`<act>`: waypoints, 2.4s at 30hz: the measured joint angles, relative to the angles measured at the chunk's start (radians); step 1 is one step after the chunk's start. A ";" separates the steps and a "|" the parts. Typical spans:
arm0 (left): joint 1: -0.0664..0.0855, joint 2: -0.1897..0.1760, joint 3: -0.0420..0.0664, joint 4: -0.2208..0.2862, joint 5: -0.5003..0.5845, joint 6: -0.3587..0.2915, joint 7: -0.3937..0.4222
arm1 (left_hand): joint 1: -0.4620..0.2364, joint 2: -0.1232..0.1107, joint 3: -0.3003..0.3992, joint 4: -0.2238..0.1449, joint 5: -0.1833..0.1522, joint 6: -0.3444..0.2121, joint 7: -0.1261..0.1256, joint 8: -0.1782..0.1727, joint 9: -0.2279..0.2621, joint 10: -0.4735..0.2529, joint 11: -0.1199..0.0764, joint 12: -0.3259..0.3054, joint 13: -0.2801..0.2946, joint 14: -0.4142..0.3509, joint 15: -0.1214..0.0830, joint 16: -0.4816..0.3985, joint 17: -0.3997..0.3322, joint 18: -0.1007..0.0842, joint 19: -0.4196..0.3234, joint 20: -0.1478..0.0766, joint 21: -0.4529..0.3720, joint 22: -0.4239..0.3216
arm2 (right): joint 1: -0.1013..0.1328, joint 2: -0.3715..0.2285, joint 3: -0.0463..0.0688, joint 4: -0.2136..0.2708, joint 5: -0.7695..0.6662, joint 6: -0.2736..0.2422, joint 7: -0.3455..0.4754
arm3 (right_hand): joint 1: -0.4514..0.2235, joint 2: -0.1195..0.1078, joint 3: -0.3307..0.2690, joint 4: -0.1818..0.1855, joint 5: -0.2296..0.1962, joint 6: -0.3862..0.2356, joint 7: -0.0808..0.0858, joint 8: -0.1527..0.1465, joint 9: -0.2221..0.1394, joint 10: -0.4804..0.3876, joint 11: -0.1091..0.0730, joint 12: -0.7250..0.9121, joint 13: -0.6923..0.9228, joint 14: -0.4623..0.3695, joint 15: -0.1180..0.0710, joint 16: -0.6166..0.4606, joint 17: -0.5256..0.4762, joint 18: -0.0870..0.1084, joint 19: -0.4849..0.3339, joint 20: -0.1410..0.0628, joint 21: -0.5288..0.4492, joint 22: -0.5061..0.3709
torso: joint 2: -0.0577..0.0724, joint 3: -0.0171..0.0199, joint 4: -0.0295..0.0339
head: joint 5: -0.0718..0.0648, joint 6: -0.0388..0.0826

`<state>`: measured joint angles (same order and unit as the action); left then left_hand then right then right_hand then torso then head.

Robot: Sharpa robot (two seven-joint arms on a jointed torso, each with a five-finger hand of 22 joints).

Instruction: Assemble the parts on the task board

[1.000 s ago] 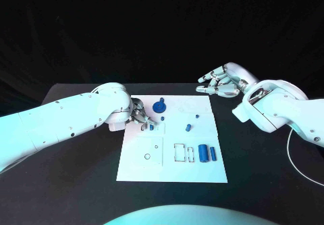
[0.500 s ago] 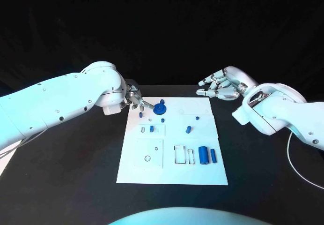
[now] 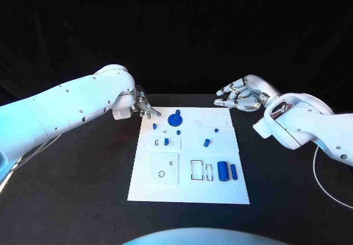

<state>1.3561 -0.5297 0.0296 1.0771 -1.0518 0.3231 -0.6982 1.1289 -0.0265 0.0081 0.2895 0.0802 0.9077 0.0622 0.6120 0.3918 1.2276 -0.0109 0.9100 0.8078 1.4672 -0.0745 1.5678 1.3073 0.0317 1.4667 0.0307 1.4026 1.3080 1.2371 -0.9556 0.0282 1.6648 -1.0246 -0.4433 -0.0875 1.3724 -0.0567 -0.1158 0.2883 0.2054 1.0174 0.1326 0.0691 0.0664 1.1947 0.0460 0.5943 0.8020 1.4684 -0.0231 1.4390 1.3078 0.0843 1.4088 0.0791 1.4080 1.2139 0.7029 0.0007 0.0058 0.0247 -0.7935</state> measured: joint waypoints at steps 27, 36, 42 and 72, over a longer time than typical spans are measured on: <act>-0.014 0.057 -0.021 -0.092 -0.013 0.084 0.014 | -0.011 0.021 -0.059 -0.001 -0.027 0.027 -0.013 0.018 0.000 0.034 -0.013 0.043 0.033 0.000 0.000 0.000 0.001 0.000 0.000 0.000 0.023 0.000 | 0.000 0.003 0.000 -0.004 0.001 0.000 0.005 | 0.000 0.000 -0.003 -0.003 0.014 0.000 0.000 0.000 0.000 0.000 0.000 0.000 -0.001 0.000 0.000 -0.004 0.000 0.000 0.000 0.000 0.000 0.000 | 0.000 0.0007 -0.0006 | 0.004 -0.009; -0.015 0.061 -0.022 -0.096 -0.012 0.102 0.019 | 0.004 0.036 -0.065 -0.007 -0.027 0.030 -0.016 0.022 0.000 0.037 -0.016 0.043 0.034 -0.004 -0.004 0.000 0.000 0.000 0.000 0.000 0.025 0.000 | 0.000 0.005 0.000 -0.005 0.002 0.001 0.005 | 0.000 0.000 -0.003 -0.003 0.014 0.000 0.000 0.000 0.000 0.000 0.000 0.000 -0.001 0.000 0.000 -0.004 0.000 0.000 0.000 0.000 0.000 0.000 | 0.000 0.0009 0.0001 | 0.004 -0.012; -0.019 0.066 -0.024 -0.100 -0.011 0.108 0.019 | 0.015 0.046 -0.065 -0.007 -0.027 0.030 -0.016 0.022 0.000 0.037 -0.016 0.047 0.034 -0.004 -0.004 0.000 0.000 0.000 0.000 0.000 0.025 0.000 | 0.000 0.006 0.000 -0.005 0.002 0.001 0.005 | 0.000 0.000 -0.003 -0.003 0.014 0.000 0.000 0.000 0.000 0.000 0.000 0.000 -0.001 0.000 0.000 -0.004 0.000 0.000 0.000 0.000 0.000 0.000 | 0.000 0.0007 0.0001 | 0.003 -0.014; -0.024 0.078 -0.025 -0.107 -0.005 0.097 0.028 | 0.209 0.125 0.018 -0.101 -0.027 0.021 -0.022 0.026 -0.004 0.034 -0.020 0.033 0.012 -0.001 -0.013 0.000 0.000 0.000 0.000 -0.008 0.018 -0.001 | 0.000 0.011 0.000 -0.008 0.003 0.006 0.006 | 0.000 0.000 -0.005 -0.006 0.019 0.000 0.000 0.000 0.000 0.000 0.000 0.000 -0.001 0.000 0.000 -0.004 0.000 0.000 0.000 0.000 0.000 0.000 | 0.000 0.0016 -0.0003 | 0.001 -0.021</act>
<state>1.3324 -0.4517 0.0041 0.9705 -1.0565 0.4199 -0.6699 1.3379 0.0983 0.0265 0.1885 0.0530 0.9285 0.0397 0.6378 0.3882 1.2611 -0.0307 0.9429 0.8202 1.4658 -0.0876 1.5677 1.3074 0.0317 1.4668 0.0232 1.4209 1.3074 1.2367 -0.9445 0.0281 1.6564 -1.0214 -0.4375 -0.0815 1.3725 -0.0567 -0.1213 0.2827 0.2244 1.0174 0.1325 0.0691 0.0663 1.1947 0.0460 0.5943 0.8013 1.4684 -0.0231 1.4351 1.3078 0.0843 1.4088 0.0790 1.4080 1.2141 0.7027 0.0023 0.0055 0.0259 -0.8145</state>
